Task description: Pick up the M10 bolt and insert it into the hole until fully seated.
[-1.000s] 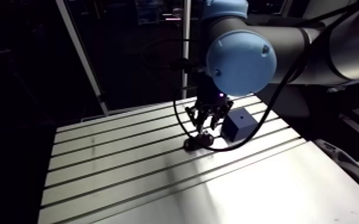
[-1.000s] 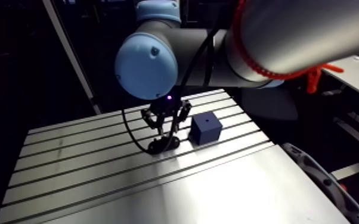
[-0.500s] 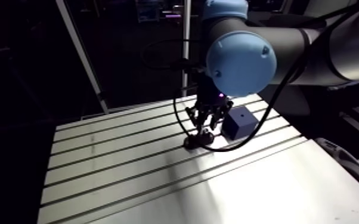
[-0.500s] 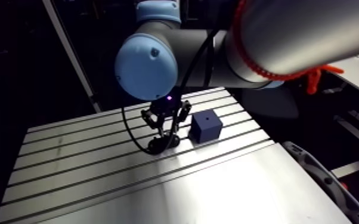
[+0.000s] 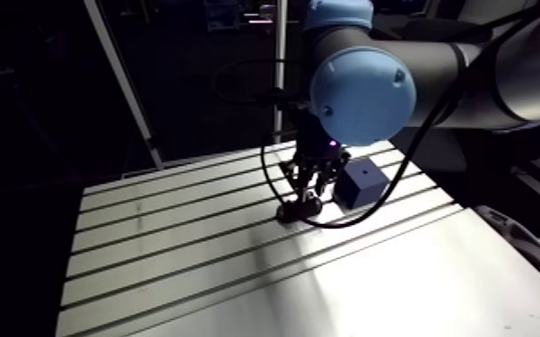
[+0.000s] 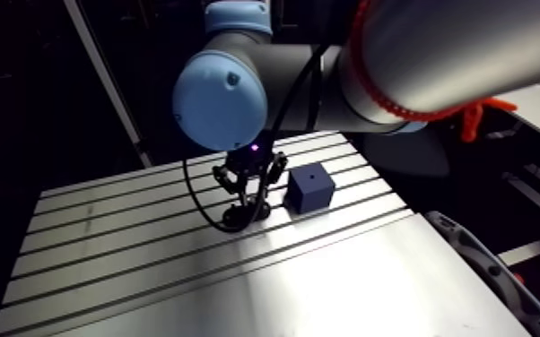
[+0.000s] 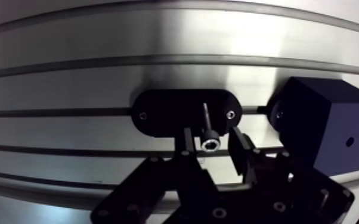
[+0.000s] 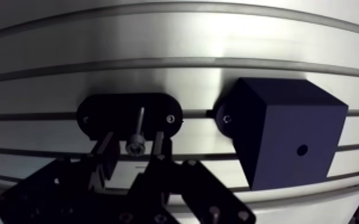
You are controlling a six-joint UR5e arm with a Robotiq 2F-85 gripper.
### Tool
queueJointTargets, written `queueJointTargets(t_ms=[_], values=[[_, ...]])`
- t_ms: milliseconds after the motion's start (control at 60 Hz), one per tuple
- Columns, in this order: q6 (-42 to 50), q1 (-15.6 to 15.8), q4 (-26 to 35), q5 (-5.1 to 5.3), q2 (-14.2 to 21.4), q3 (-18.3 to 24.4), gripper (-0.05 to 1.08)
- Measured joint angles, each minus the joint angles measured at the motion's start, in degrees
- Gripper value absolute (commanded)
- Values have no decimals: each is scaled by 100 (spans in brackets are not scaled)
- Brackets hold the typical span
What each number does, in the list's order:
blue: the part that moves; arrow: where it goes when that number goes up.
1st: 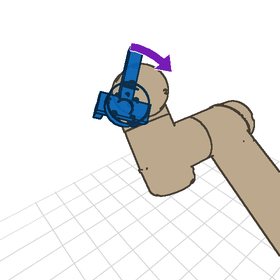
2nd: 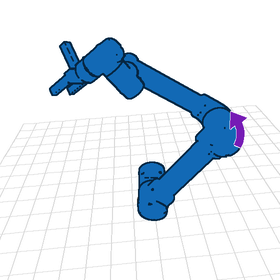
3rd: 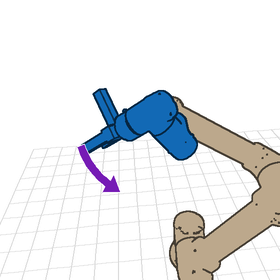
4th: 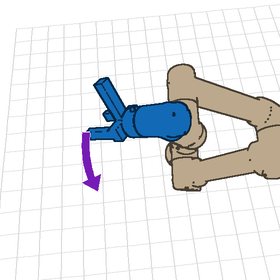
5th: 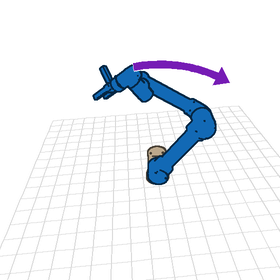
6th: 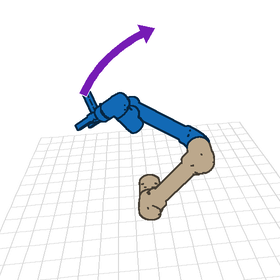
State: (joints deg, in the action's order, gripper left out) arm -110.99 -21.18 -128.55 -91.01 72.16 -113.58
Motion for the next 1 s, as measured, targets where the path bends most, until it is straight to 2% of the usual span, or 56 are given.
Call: queueJointTargets(t_ms=[83, 1000], values=[[-1, 0, 0, 0, -2, 3, 61], [-33, -1, 8, -1, -32, 19, 67]])
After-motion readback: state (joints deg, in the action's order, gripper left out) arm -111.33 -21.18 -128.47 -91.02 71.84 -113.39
